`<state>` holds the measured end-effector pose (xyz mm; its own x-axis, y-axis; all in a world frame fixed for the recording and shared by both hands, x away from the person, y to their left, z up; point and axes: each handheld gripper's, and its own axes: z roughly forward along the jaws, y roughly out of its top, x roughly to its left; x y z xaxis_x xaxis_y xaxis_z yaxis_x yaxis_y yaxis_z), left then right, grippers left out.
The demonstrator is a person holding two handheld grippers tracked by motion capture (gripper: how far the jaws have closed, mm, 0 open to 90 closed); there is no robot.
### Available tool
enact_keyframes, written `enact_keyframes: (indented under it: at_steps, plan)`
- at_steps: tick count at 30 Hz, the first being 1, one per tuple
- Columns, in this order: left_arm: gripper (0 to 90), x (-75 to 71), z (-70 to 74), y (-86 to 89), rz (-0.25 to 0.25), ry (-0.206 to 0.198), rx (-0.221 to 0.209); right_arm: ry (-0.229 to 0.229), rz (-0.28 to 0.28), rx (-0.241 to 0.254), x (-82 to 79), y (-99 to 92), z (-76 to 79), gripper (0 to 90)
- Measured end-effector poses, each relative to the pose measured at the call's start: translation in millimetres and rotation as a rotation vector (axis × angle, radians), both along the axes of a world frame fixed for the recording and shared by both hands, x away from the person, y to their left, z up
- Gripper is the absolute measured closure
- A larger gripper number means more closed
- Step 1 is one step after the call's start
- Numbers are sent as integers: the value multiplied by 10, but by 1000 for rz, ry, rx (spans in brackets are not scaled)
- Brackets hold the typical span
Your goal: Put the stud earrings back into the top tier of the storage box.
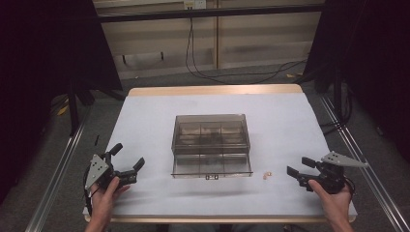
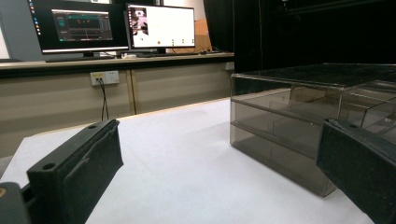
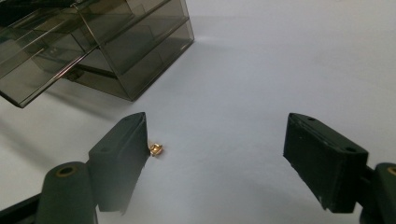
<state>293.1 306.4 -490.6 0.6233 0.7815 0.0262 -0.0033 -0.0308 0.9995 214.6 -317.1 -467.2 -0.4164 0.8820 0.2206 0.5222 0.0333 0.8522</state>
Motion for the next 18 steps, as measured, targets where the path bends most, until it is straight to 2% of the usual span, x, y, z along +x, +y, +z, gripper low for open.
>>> enact_keyframes:
  at_steps: [4, 8, 11, 13, 14, 15, 16, 18]
  plan:
    - [4, 7, 4, 6, 11, -3, 11, 6, 18, 7, 6, -8, 14, 212]
    - [4, 6, 3, 8, 8, -1, 11, 31, 54, -14, 16, 13, 51, 327]
    - [4, 4, 2, 7, 11, -2, 6, 39, 82, -37, 25, 52, 77, 372]
    - [4, 3, 2, 4, 11, -2, 1, 60, 121, -55, 45, 106, 107, 409]
    - [4, 2, 1, 3, 10, 0, 0, 84, 157, -69, 71, 155, 118, 442]
    - [4, 3, 1, 2, 1, 0, 2, 102, 170, -77, 80, 176, 123, 464]
    - [4, 3, 1, 2, 1, 0, 2, 102, 170, -77, 80, 176, 123, 464]
    - [4, 4, 1, 4, 12, -2, -2, 150, 208, -104, 107, 224, 129, 485]
